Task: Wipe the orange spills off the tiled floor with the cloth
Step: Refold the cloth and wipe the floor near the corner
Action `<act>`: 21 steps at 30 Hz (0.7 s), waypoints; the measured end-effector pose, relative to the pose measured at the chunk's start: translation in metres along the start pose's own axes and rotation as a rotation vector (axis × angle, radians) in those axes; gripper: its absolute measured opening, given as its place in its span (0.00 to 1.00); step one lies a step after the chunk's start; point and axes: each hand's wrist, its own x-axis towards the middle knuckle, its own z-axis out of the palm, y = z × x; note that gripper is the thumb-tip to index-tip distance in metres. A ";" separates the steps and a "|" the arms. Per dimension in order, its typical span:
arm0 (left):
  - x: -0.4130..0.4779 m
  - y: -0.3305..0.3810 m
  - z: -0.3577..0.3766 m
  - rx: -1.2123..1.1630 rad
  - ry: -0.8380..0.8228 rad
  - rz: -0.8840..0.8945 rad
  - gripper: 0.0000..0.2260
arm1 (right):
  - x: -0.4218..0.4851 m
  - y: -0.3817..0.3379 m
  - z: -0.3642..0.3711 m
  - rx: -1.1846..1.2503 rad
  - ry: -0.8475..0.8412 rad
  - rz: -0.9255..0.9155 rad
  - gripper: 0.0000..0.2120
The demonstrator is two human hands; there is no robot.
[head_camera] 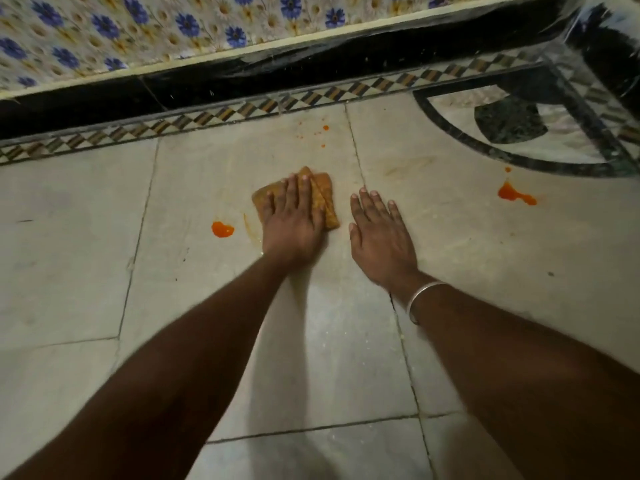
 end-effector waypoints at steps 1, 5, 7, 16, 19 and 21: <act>-0.005 -0.007 0.001 -0.017 0.013 -0.024 0.31 | 0.000 0.000 0.000 -0.007 -0.006 0.004 0.32; -0.068 -0.002 0.004 -0.034 0.053 -0.113 0.31 | 0.001 -0.002 0.002 -0.026 -0.008 0.033 0.32; -0.093 0.016 0.009 -0.021 0.037 -0.137 0.32 | 0.001 -0.003 0.003 -0.042 -0.007 0.042 0.32; -0.022 -0.002 0.002 0.001 0.022 0.062 0.32 | 0.000 0.000 0.003 -0.034 -0.016 0.022 0.32; -0.034 -0.011 0.002 -0.021 0.037 -0.025 0.32 | 0.000 0.001 0.003 -0.032 -0.013 0.028 0.31; -0.067 -0.003 0.005 -0.049 0.070 -0.174 0.32 | 0.000 -0.001 0.005 -0.032 -0.005 0.040 0.31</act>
